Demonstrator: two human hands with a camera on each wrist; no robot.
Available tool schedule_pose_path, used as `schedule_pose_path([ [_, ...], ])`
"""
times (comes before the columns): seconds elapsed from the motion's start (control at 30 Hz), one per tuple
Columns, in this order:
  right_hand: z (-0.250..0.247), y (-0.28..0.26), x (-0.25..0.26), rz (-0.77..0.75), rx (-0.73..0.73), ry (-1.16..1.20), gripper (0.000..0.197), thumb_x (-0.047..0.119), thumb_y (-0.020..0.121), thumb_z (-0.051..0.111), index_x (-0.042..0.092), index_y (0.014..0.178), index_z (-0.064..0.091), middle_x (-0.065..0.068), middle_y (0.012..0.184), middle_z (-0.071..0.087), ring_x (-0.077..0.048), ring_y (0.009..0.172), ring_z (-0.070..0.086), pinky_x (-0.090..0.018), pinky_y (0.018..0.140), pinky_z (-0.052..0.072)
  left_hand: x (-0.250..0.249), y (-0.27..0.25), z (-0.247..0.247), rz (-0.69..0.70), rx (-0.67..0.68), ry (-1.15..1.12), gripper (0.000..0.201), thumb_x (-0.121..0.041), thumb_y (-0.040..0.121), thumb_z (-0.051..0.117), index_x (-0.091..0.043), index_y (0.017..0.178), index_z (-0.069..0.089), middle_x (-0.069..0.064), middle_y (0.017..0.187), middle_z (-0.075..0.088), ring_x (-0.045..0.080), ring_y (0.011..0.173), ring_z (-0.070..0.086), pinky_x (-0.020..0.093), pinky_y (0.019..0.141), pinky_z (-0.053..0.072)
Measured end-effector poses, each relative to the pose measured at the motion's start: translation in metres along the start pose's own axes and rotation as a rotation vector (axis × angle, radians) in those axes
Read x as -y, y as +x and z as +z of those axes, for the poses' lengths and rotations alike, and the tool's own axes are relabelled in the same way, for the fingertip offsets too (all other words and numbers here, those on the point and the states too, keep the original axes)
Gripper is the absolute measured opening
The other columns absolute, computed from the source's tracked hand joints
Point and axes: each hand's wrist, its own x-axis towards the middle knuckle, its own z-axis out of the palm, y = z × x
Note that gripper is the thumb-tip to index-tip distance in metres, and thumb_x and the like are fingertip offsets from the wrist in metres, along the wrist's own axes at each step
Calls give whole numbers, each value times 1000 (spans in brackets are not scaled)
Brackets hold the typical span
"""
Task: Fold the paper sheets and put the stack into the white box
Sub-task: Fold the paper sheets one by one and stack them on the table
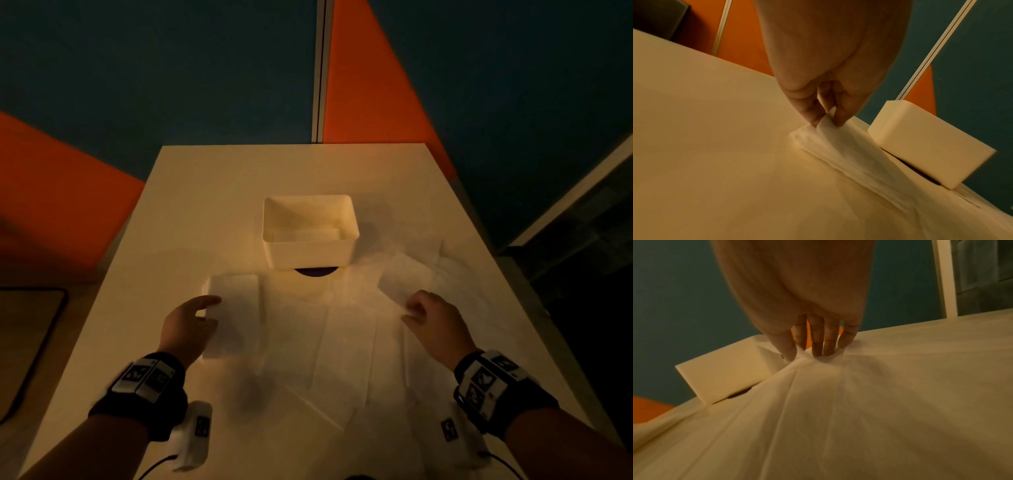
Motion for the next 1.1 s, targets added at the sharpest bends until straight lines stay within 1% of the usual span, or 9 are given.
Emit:
schedule_pose_path([
  [0.3,-5,2,3,46,-65,9,23,20,90,60,6,72,58,-7,71,58,-25,69,56,-35,67,46,9,7,2,51,-3,87,42,5,78,60,-16,114,66,13,110,62,25,84,59,34,80,49],
  [0.4,-11,0,14,26,-148,82,27,18,90,60,9,65,53,-4,61,53,-21,61,52,-31,60,42,12,10,2,138,-29,295,39,-2,76,67,-14,113,66,15,126,52,33,102,55,39,93,41],
  [0.5,-20,-3,33,-6,-206,230,27,15,90,60,8,65,53,-1,58,51,-13,57,46,-24,56,38,0,5,5,209,-48,544,40,-23,78,71,-20,118,63,16,136,45,31,124,42,39,104,26],
  [0.6,-25,-4,56,-41,-240,392,28,14,89,61,12,63,51,0,58,49,-11,57,44,-26,58,39,-38,-14,15,291,5,287,34,-26,81,71,-20,115,65,7,128,54,23,110,55,34,94,41],
  [0.73,-22,-8,87,-89,-235,588,29,13,88,62,18,62,51,7,57,47,-6,56,42,-23,59,39,-98,-52,27,212,455,-265,37,-41,75,70,-32,110,62,-10,118,61,4,105,58,30,97,46],
  [0.83,-20,-15,112,-170,-229,706,29,10,88,62,20,63,53,11,53,46,-1,52,40,-16,55,37,-122,-70,39,124,726,-530,41,-36,80,68,-36,119,53,-13,124,56,3,117,51,24,99,41],
  [0.93,-21,-22,133,-253,-110,788,19,10,91,58,20,76,62,10,64,60,1,62,54,-13,61,43,-133,-77,49,124,860,-648,59,-35,83,62,-23,138,42,1,135,53,18,127,48,33,108,38],
  [1.03,-20,-25,143,-307,47,830,21,8,95,49,20,99,67,1,98,70,-9,94,64,-22,81,51,-138,-81,52,142,801,-786,51,-29,85,53,-6,130,47,26,129,51,35,121,51,46,106,36],
  [1.1,-23,-26,145,-340,115,838,24,8,96,48,17,109,65,-2,109,68,-11,103,63,-20,86,49,-139,-80,50,110,740,-868,50,-29,88,53,3,126,47,29,117,53,37,109,52,47,98,41],
])
